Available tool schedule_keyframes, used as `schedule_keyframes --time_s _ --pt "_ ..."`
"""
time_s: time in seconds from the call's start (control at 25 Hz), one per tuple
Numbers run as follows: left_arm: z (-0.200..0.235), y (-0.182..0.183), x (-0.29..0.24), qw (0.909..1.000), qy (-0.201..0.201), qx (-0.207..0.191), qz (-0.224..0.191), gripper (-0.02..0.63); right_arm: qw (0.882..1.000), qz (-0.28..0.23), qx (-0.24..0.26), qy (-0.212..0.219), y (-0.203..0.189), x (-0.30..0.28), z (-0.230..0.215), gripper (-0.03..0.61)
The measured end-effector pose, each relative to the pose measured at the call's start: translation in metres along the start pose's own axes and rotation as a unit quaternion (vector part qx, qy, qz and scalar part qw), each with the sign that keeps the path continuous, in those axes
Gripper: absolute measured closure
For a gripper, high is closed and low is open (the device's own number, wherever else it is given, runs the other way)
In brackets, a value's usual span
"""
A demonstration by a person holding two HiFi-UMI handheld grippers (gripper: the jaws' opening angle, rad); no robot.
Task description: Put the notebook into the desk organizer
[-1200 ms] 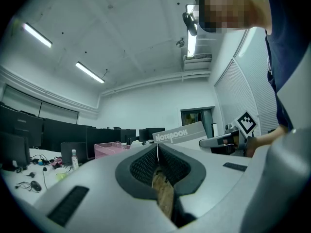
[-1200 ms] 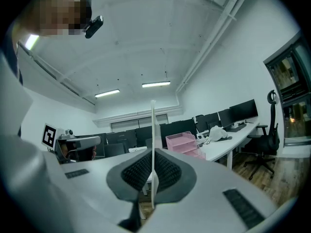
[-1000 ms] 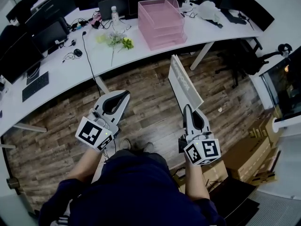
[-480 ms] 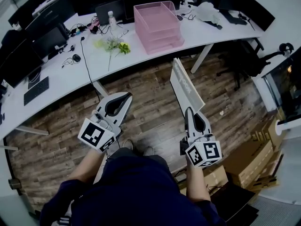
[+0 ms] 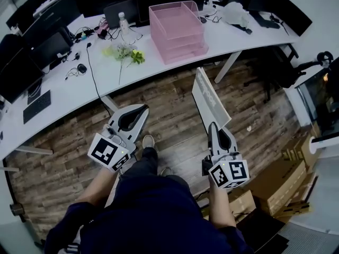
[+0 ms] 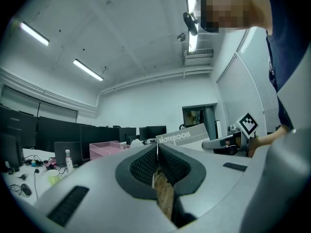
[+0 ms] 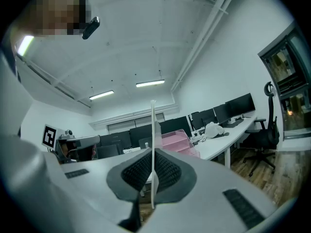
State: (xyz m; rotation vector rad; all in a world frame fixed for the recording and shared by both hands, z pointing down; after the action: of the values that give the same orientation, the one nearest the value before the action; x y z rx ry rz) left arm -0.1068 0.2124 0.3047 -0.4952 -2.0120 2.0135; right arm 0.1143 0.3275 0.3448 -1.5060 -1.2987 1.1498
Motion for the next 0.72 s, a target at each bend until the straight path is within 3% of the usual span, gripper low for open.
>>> schedule_keyframes --time_s 0.72 --pt "0.176 -0.033 -0.096 0.9990 -0.019 0.038 0.014 0.581 0.999 0.039 0.007 -0.022 0.006 -0.190 -0.017 0.568"
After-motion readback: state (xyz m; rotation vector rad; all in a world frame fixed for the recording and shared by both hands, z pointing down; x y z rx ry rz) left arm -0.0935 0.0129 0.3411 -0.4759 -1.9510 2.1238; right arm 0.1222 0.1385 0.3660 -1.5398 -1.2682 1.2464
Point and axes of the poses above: the fingertips, and each gripper's own axes: x backward along the fingers, z to its left, y out of its top, the point moved 4 cm from there along x, backward along the fingers, and after that the axes turned 2 degrees about z, right-handed, at the moved point
